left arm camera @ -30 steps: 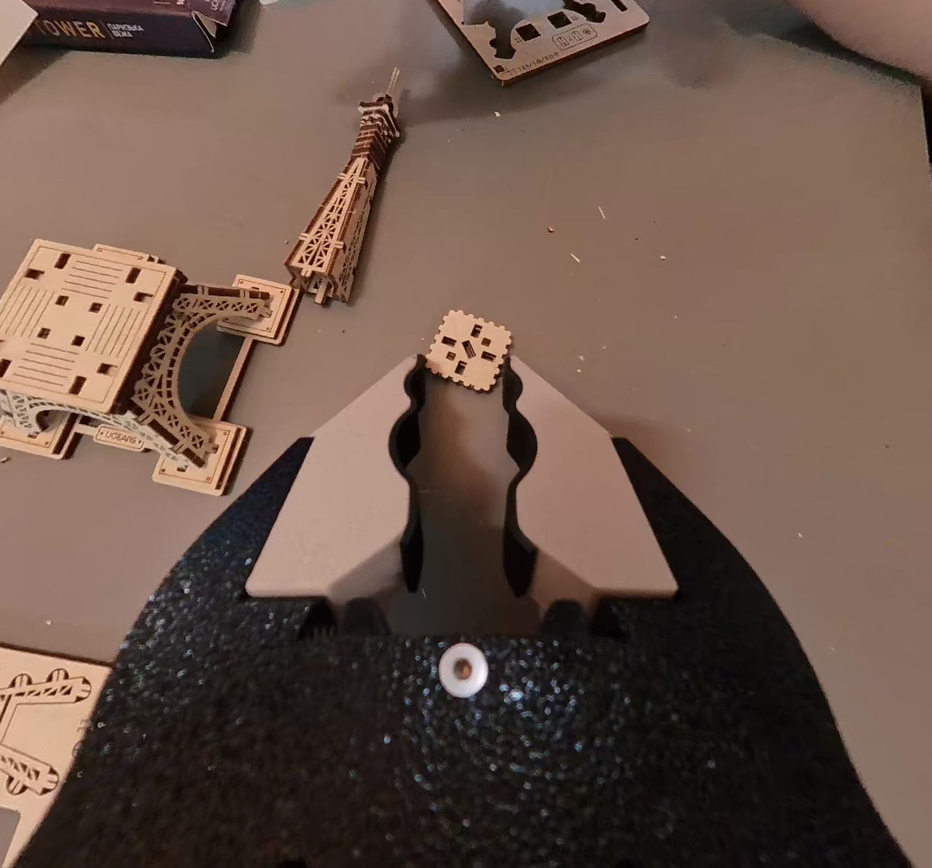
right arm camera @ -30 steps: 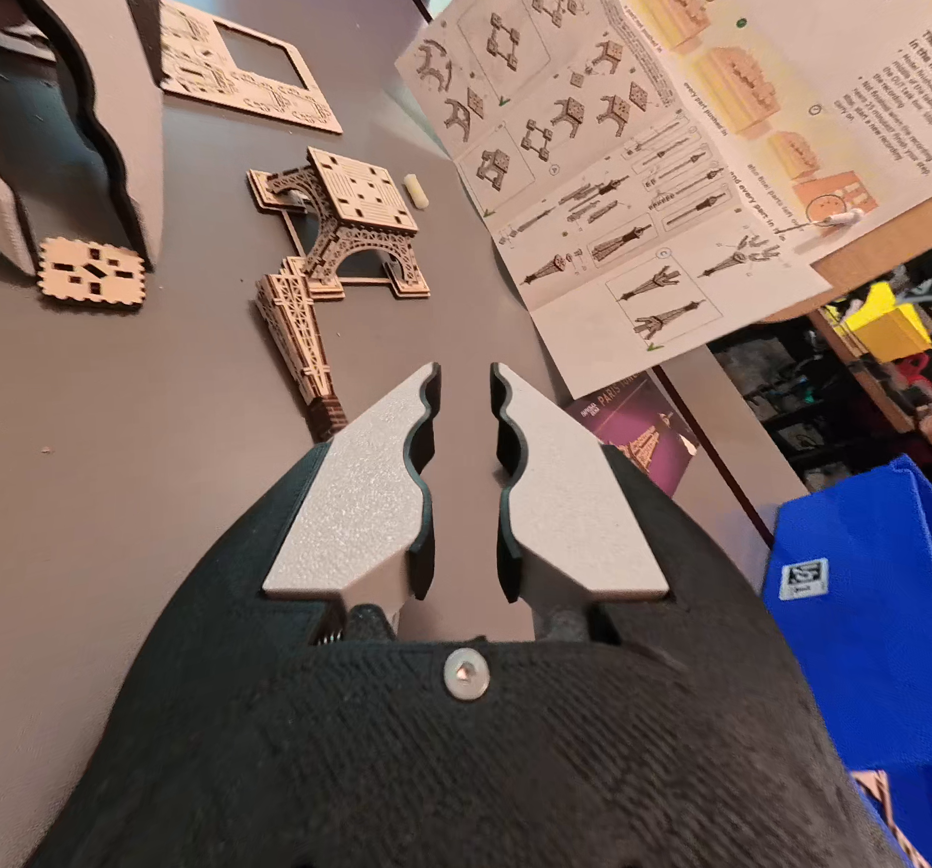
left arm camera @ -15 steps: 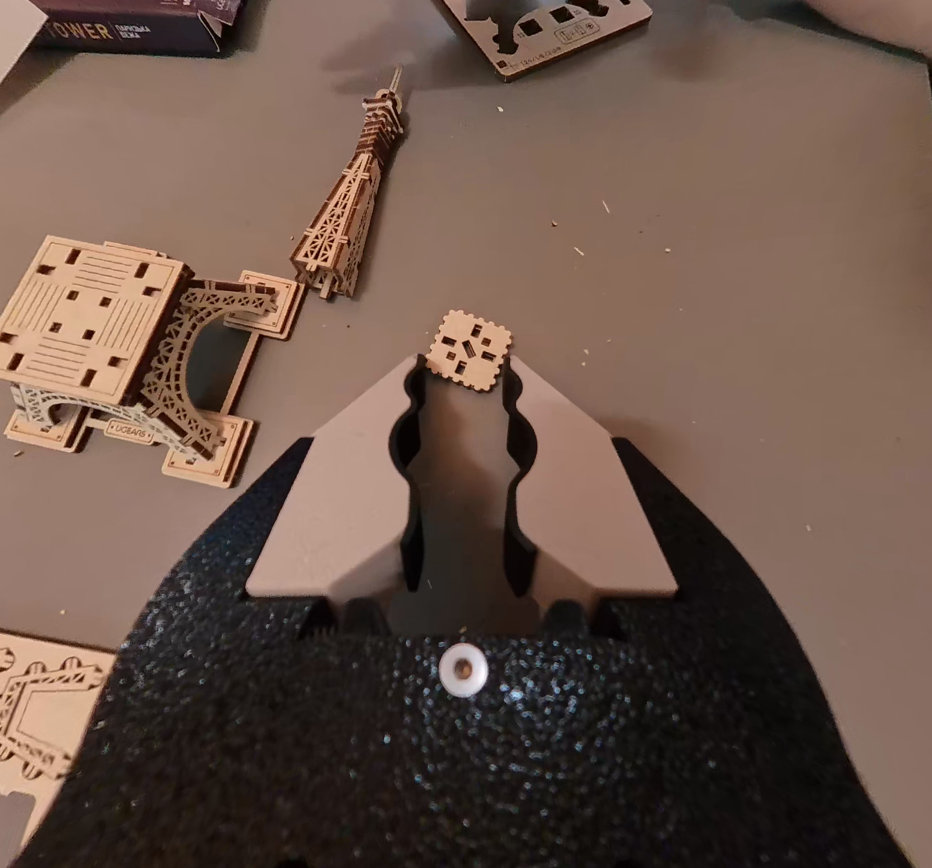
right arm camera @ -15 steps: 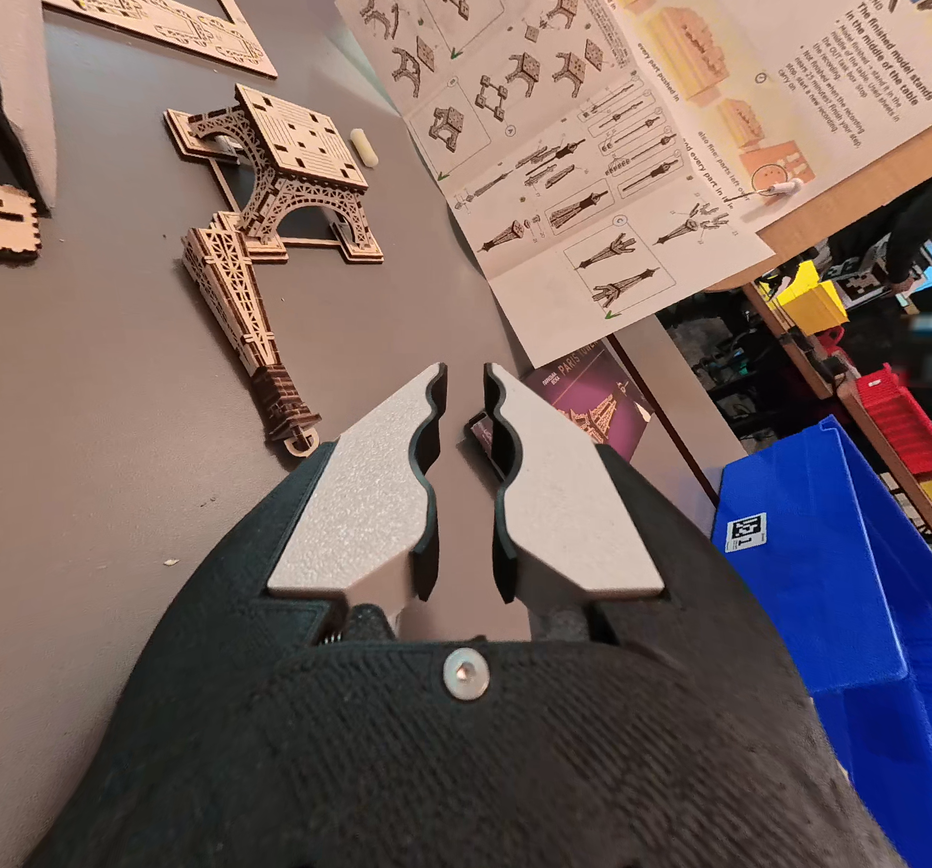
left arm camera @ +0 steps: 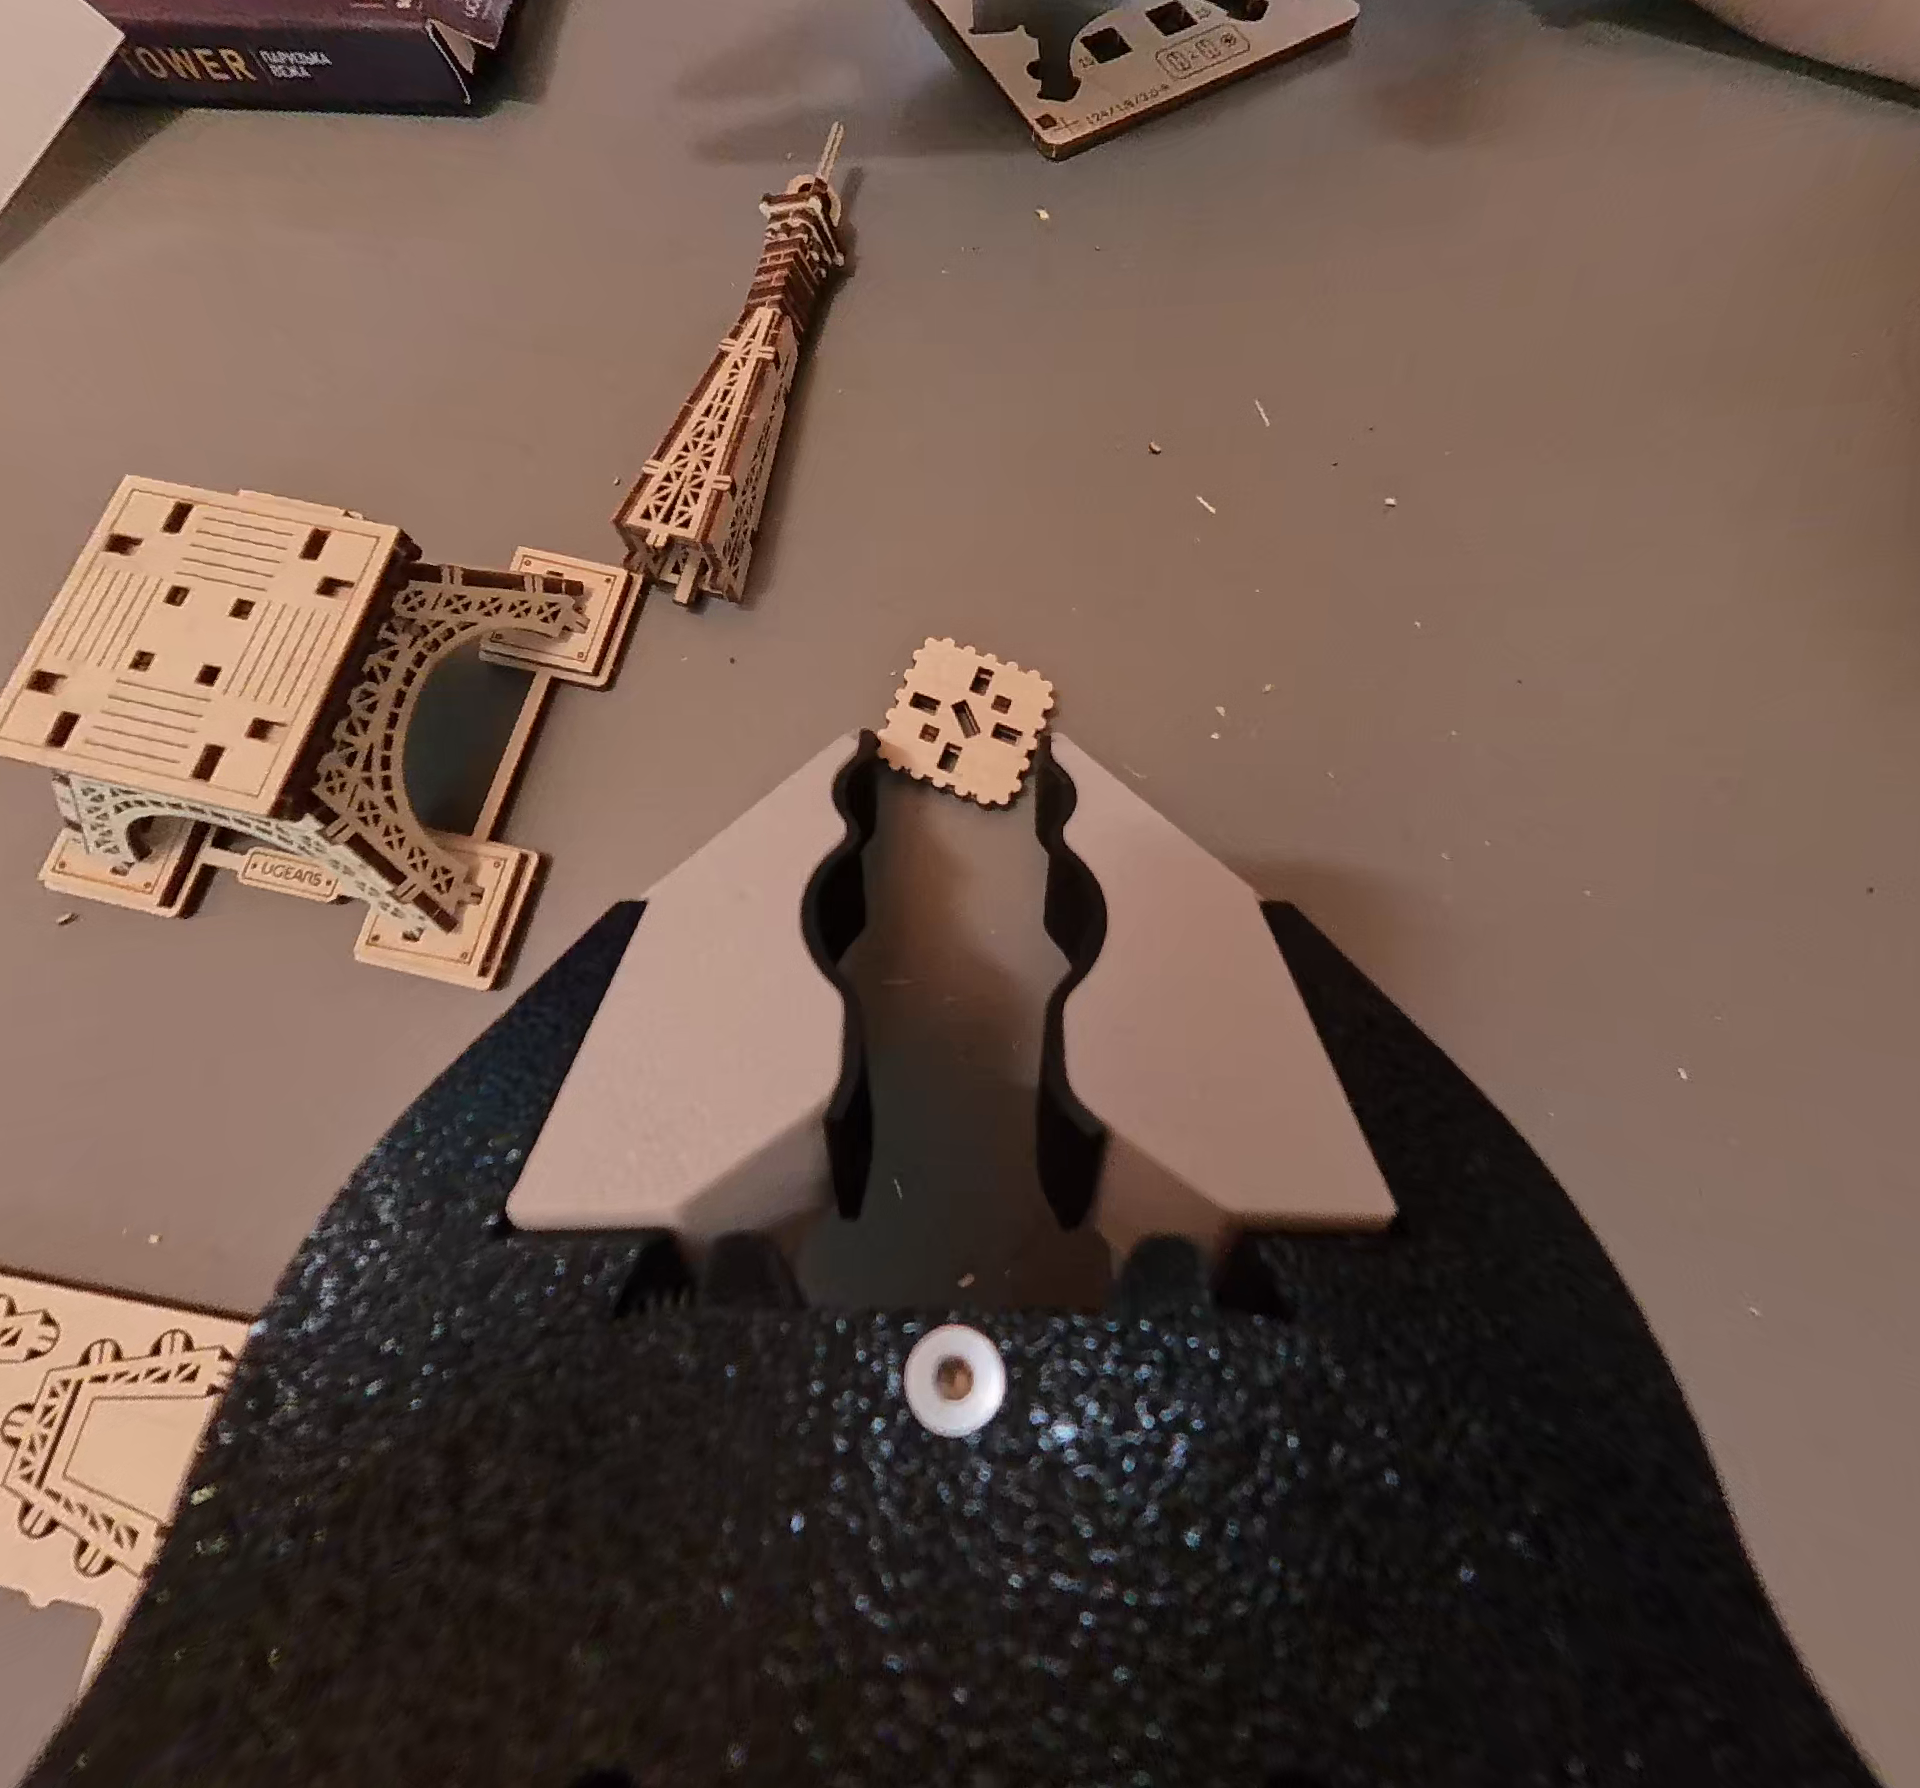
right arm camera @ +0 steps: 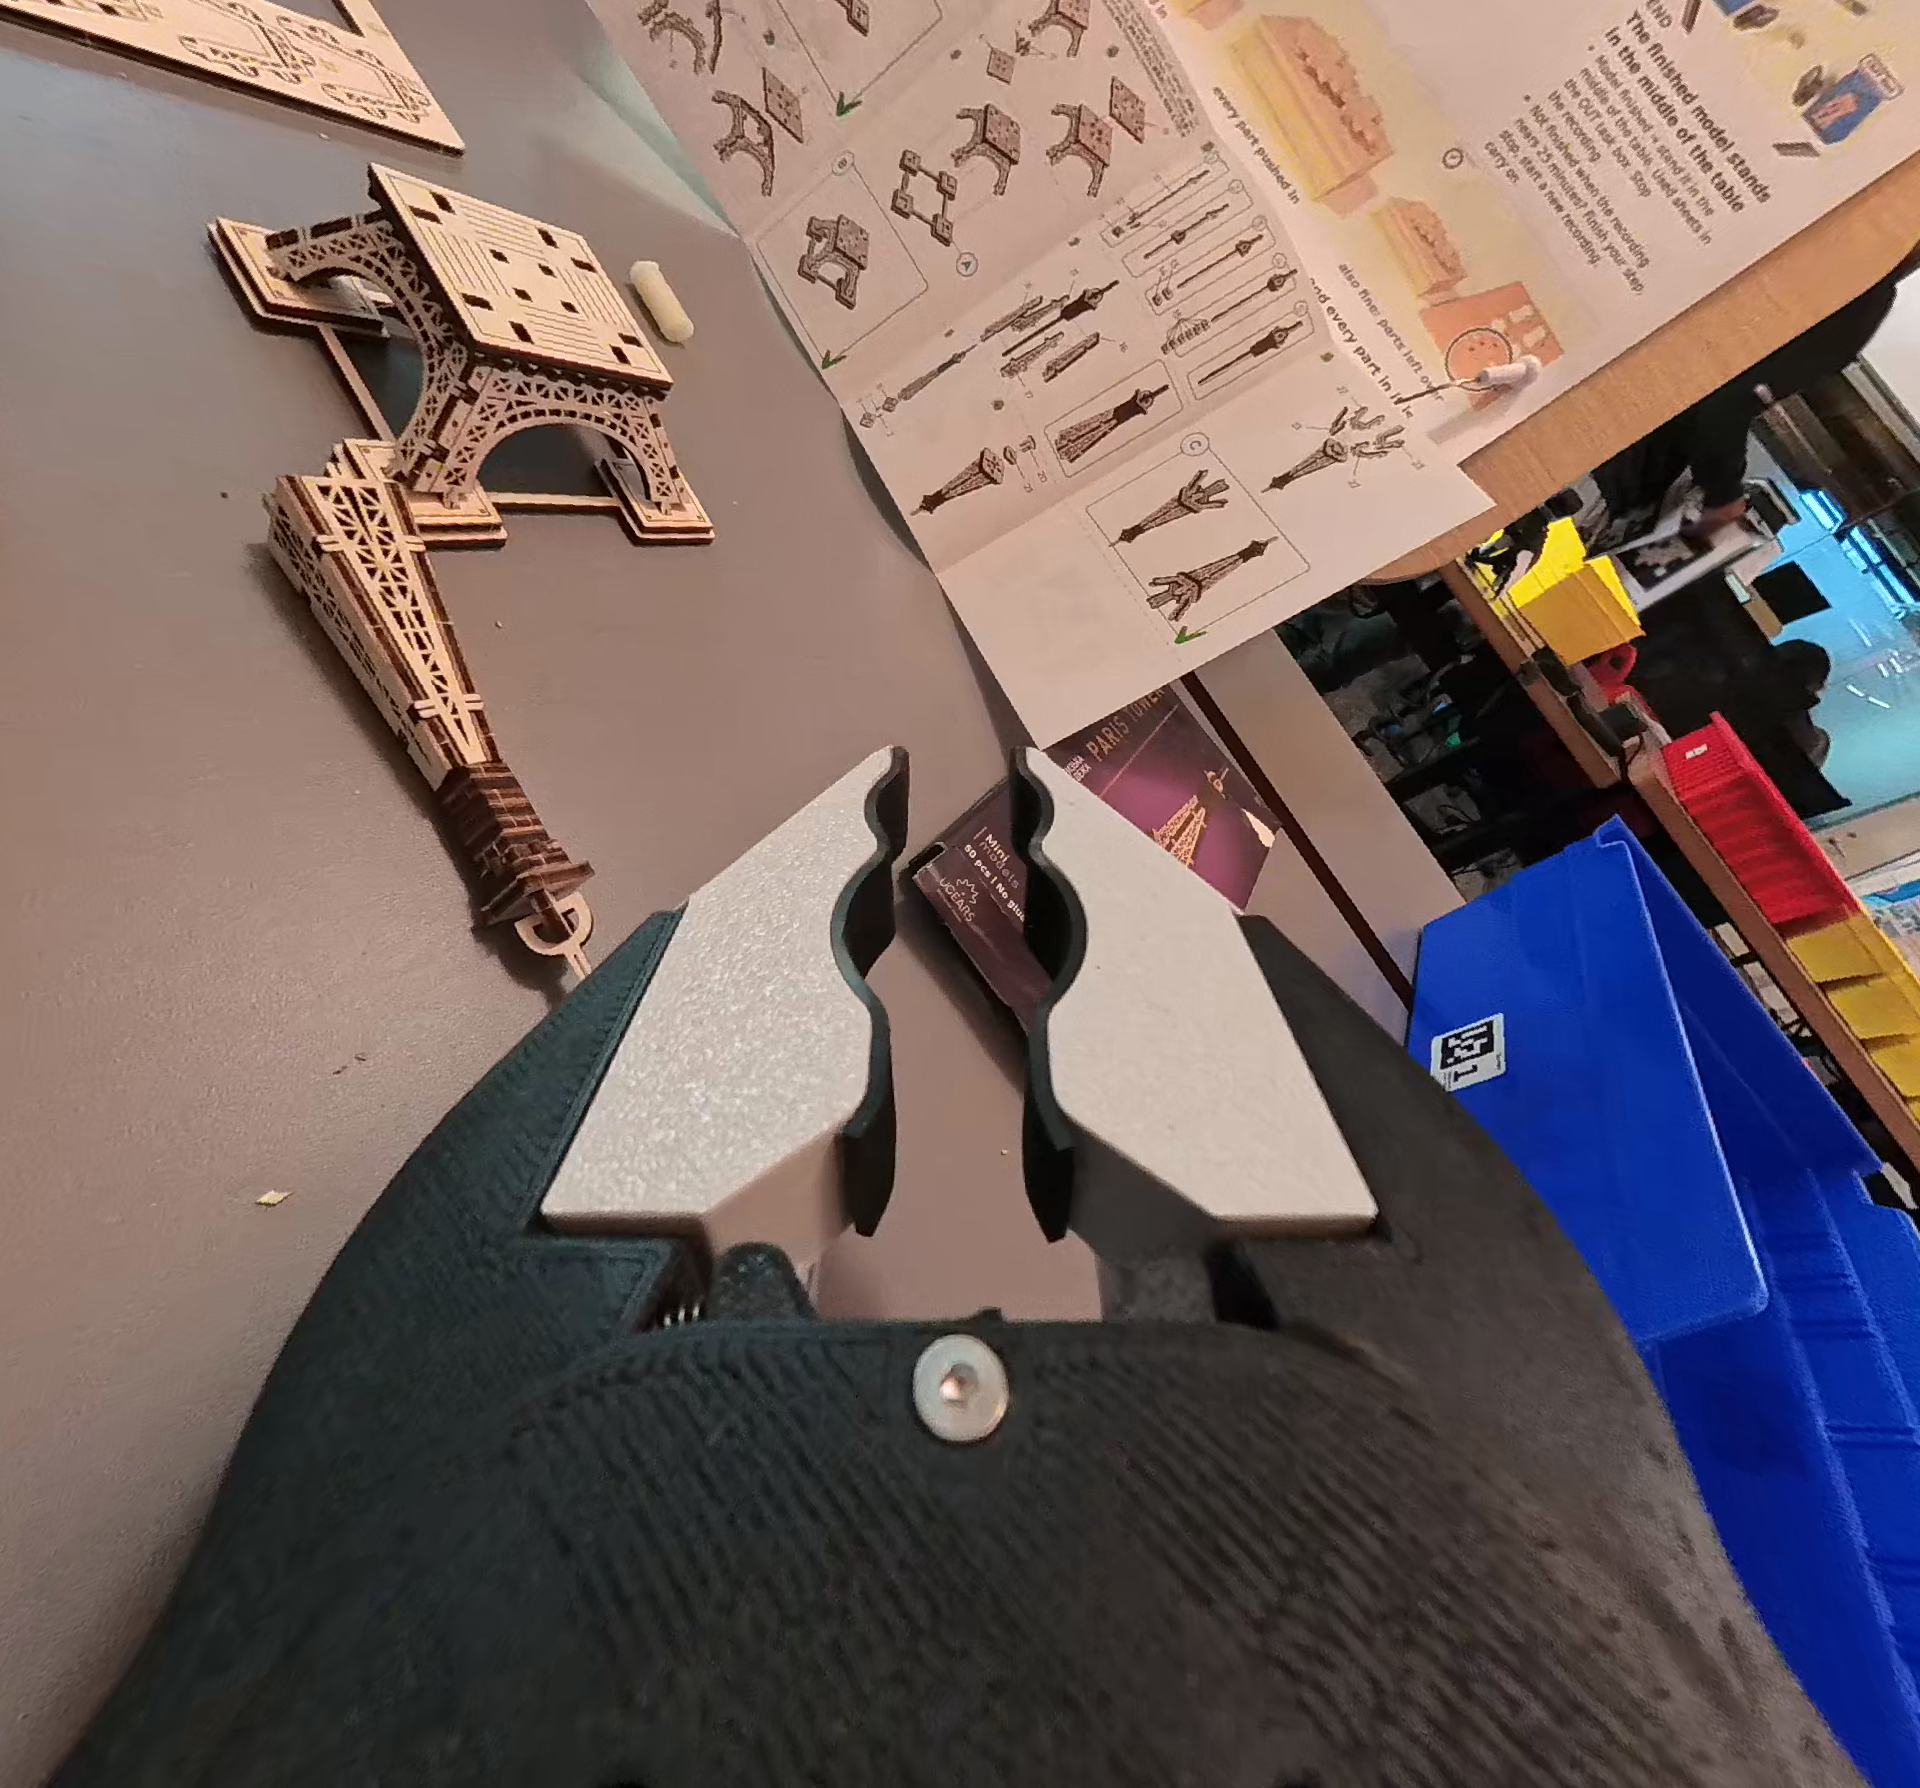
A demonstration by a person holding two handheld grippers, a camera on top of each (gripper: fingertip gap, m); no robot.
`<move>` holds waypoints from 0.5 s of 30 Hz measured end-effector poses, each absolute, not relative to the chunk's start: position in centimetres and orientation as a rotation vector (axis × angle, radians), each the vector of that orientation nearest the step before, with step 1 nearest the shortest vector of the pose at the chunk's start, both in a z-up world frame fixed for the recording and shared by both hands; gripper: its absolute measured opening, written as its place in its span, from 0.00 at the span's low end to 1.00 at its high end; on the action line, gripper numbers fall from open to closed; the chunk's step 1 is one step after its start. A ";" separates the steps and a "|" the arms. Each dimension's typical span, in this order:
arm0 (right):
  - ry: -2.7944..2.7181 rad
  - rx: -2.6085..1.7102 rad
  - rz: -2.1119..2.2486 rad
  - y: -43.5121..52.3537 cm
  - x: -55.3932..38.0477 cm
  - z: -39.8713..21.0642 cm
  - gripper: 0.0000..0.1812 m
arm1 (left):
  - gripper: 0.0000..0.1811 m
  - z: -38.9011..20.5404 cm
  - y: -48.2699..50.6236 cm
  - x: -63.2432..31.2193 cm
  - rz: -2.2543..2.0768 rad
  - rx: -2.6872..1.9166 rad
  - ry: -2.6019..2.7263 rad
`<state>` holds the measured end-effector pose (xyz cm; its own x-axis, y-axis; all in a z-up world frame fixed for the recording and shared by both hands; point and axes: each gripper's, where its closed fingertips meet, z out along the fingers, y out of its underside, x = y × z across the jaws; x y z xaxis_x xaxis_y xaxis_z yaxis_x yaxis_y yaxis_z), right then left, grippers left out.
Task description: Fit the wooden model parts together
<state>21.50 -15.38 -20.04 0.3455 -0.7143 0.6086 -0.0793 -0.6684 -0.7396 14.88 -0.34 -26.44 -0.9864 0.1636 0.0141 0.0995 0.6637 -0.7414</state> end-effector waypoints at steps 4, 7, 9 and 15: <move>0.680 -2.008 -1.339 -15.3 21.5 -20.1 0.09 | 0.16 -26.4 -0.3 14.9 1.236 -0.220 -2.791; 0.678 -2.012 -1.339 -15.3 21.5 -20.2 0.09 | 0.16 -26.4 -0.3 14.9 1.236 -0.220 -2.791; 0.674 -2.011 -1.346 -15.3 21.5 -20.1 0.09 | 0.16 -26.4 -0.3 14.9 1.237 -0.220 -2.791; 0.653 -2.017 -1.355 -15.1 21.4 -20.1 0.09 | 0.16 -26.4 -0.3 14.9 1.236 -0.219 -2.790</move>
